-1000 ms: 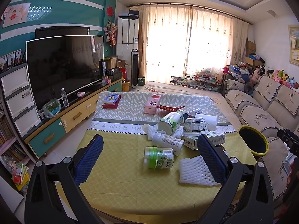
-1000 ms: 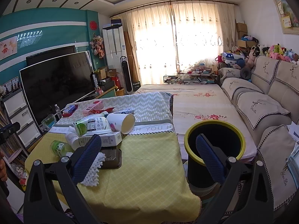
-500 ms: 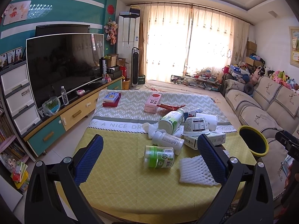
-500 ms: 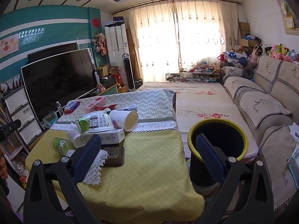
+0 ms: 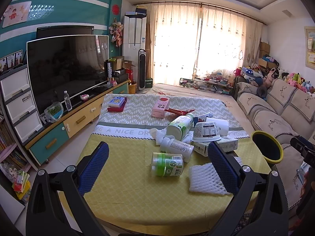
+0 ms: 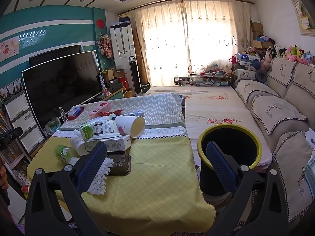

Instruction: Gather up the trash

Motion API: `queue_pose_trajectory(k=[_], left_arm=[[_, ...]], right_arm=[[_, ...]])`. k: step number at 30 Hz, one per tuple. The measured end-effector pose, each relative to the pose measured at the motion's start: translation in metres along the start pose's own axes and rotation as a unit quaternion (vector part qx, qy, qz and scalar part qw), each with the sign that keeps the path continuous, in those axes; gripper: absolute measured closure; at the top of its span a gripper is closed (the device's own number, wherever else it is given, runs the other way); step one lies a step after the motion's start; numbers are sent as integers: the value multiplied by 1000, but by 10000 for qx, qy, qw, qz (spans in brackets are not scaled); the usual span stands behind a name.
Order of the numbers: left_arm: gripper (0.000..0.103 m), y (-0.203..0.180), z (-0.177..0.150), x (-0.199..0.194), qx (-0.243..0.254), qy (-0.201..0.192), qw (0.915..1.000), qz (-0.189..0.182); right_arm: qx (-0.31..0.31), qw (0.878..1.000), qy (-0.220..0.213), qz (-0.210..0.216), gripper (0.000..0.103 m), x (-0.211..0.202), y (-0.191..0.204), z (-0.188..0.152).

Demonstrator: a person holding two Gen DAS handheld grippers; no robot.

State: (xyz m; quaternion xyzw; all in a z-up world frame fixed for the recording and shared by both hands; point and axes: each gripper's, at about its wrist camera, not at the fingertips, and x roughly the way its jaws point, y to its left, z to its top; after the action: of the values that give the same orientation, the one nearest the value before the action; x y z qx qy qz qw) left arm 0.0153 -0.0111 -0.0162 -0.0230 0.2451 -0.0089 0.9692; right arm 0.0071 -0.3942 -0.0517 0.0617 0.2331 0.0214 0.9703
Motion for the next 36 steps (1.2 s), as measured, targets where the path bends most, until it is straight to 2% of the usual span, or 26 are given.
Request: queue_pose_trajectory(k=[18,25,30,34,36], left_arm=[[4,4,-2,5,-51,36,10000,68],[4,8,-5,9,-56,51,9999,142],[4,15,-8,17,-140,157,9996,185],[4,18,-12,22,-156,230,9994,205],[4,19,-13,24,-153,240,9994,221]], right_arm=[[-11,9998,165,60,7,12,0,-6],[-283,9975,482,428,7,39,30,-21],[-512,9918,753,892,7,61,61,-38],[-707,9867,1015,1058,7,79,82,-49],[-757,9842,1153,1111,11,86,88,-54]])
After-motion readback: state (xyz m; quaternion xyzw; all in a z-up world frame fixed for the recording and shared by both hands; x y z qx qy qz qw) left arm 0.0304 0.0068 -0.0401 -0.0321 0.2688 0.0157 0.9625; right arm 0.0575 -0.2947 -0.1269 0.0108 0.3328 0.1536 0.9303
